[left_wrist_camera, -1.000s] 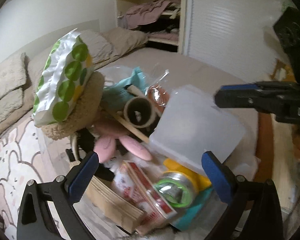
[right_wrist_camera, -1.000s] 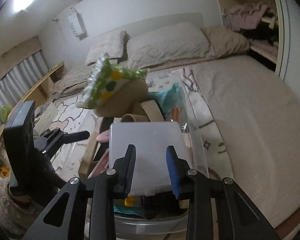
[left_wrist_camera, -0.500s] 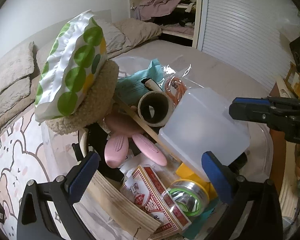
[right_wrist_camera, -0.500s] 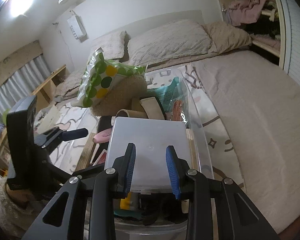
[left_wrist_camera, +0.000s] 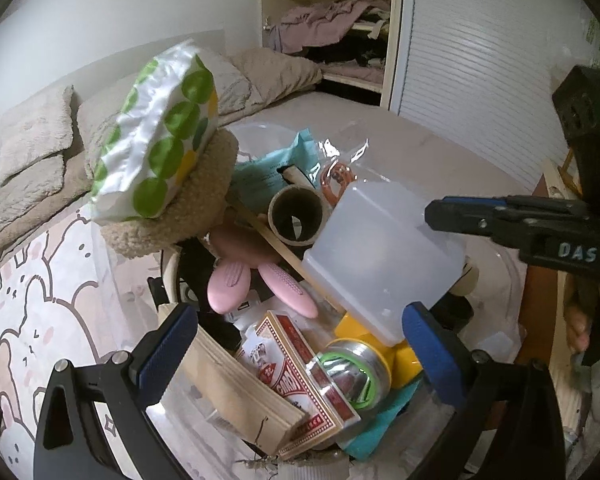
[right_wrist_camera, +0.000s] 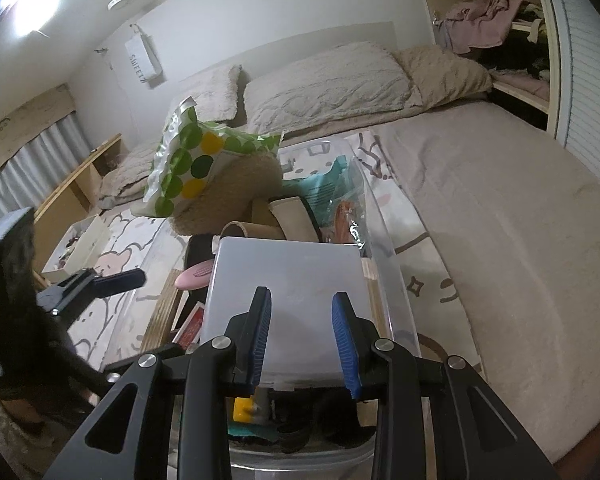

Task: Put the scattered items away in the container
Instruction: 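Open the left gripper to release the white box while the right gripper presses it down, then move both tools from the bin toward the black charger box on the bed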

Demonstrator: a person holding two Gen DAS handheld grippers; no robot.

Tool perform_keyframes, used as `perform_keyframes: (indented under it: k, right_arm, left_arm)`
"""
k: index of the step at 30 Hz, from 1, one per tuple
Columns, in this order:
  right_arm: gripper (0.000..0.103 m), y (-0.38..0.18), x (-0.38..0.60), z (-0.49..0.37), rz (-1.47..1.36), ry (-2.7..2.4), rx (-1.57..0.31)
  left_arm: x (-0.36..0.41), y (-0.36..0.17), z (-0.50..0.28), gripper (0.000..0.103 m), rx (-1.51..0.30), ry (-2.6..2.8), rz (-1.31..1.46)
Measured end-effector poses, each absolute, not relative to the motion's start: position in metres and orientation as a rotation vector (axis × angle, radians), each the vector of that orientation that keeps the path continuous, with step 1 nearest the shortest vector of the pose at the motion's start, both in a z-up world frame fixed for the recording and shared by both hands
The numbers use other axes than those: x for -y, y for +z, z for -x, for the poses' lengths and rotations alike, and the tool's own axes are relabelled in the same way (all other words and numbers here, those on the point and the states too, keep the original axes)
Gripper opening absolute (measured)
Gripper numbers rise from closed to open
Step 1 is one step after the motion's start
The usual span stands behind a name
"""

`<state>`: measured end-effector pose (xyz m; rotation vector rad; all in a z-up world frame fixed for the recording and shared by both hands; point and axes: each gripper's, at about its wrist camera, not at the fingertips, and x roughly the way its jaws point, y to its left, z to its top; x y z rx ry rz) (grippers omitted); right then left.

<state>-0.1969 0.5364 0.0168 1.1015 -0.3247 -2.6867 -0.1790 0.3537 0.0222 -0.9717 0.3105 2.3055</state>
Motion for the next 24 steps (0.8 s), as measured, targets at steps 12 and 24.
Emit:
perform_keyframes:
  k: [12, 24]
  right_arm:
    - [0.052, 0.042, -0.533, 0.188, -0.999, -2.644, 0.403]
    - [0.103, 0.061, -0.522, 0.179, -0.785, -2.791, 0.337]
  left_arm:
    - [-0.319, 0.045, 0.166, 0.103, -0.241, 2.384, 0.871]
    - [-0.295, 0.060, 0.162, 0.103, -0.174, 2.438, 0.792]
